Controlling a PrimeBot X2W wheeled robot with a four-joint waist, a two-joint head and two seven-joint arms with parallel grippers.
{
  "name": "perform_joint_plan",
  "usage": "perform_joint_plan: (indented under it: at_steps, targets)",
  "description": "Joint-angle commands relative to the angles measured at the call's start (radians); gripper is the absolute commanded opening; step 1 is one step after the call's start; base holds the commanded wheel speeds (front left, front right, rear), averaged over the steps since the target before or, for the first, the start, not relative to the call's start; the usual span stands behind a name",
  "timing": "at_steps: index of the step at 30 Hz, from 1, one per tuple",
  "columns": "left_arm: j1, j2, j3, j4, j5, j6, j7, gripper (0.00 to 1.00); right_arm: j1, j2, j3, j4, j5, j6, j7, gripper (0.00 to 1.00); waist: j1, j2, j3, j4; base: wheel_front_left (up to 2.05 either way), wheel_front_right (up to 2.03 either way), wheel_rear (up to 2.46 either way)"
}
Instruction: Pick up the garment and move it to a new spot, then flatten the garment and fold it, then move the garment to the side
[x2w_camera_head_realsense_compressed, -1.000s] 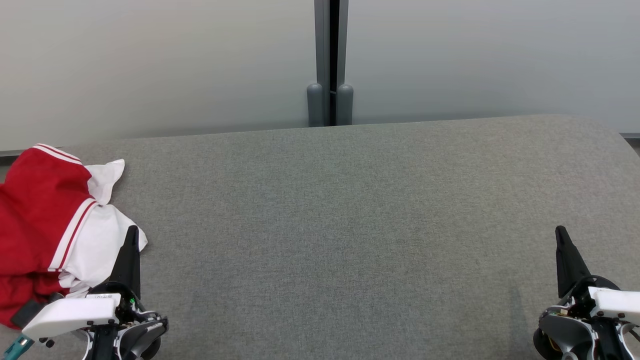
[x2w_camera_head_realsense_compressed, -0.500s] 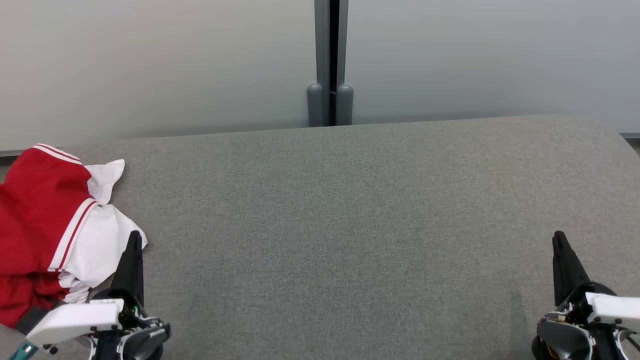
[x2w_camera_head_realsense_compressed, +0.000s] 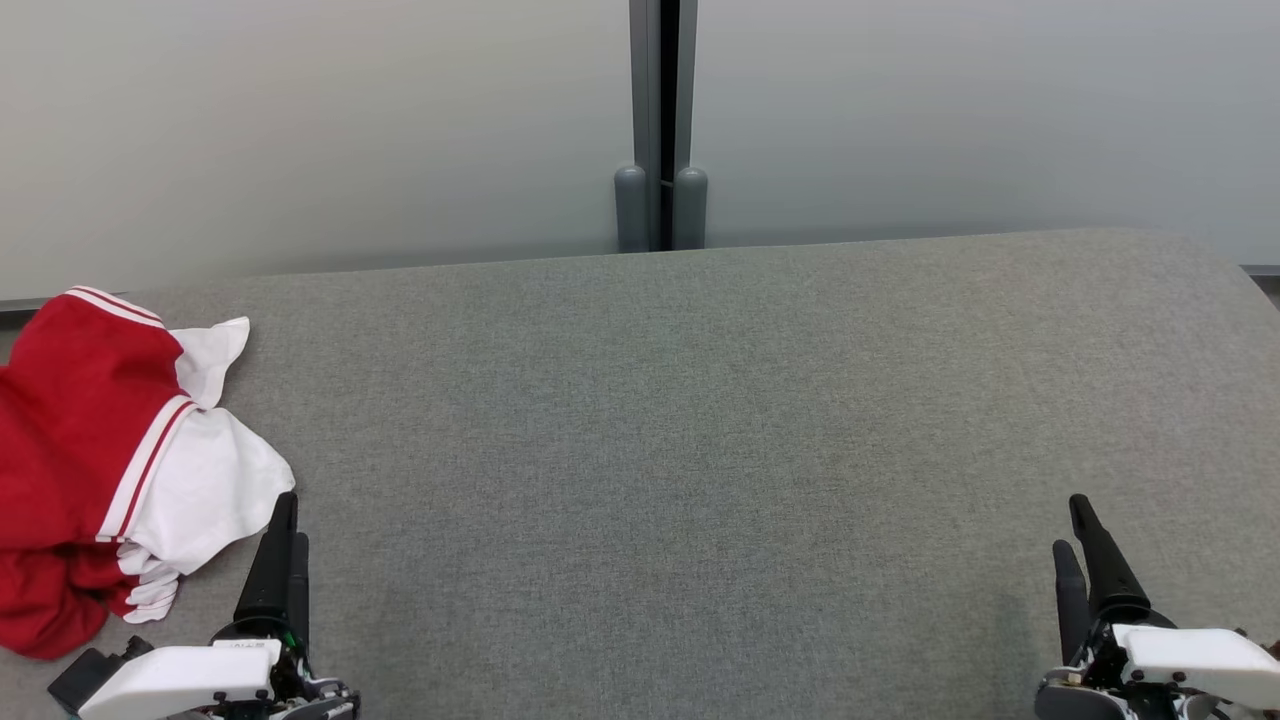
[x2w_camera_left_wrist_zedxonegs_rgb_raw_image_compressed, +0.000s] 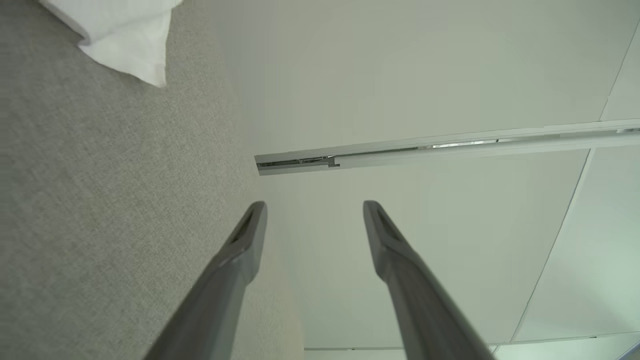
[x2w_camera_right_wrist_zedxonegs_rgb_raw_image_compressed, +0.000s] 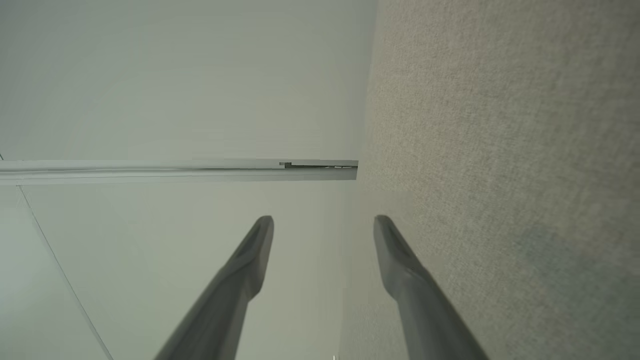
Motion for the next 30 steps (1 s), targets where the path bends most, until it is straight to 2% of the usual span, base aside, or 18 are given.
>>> perform_joint_plan:
  at_steps: [1, 8, 9, 17, 30]
  targets:
    - [-0.011, 0.009, 0.003, -0.028, 0.05, 0.0, -0.014, 1.0, -0.024, -0.014, 0.017, -0.008, -0.049, 0.0, -0.018, 1.0, 0.0, 0.0, 0.0, 0.0, 0.0, 0.0, 0.0]
    - [0.003, 0.002, 0.022, -0.06, 0.24, 0.0, -0.046, 1.0, -0.021, -0.007, -0.003, -0.024, -0.269, 0.0, -0.049, 1.0, 0.0, 0.0, 0.002, 0.0, 0.0, 0.0, 0.0]
    - [0.003, 0.002, 0.022, -0.06, 0.24, 0.0, -0.046, 1.0, -0.021, -0.007, -0.003, -0.024, -0.269, 0.0, -0.049, 1.0, 0.0, 0.0, 0.002, 0.0, 0.0, 0.0, 0.0]
    - [0.018, 0.002, 0.023, -0.094, 0.441, 0.0, -0.079, 1.0, -0.008, -0.008, 0.048, -0.055, -0.502, 0.0, -0.083, 1.0, 0.0, 0.0, 0.005, 0.0, 0.0, 0.0, 0.0]
    - [0.034, 0.005, -0.001, -0.138, 0.647, 0.021, -0.127, 1.0, -0.004, -0.01, 0.083, -0.09, -0.738, 0.0, -0.131, 1.0, 0.0, 0.0, 0.011, 0.007, 0.0, 0.0, 0.0]
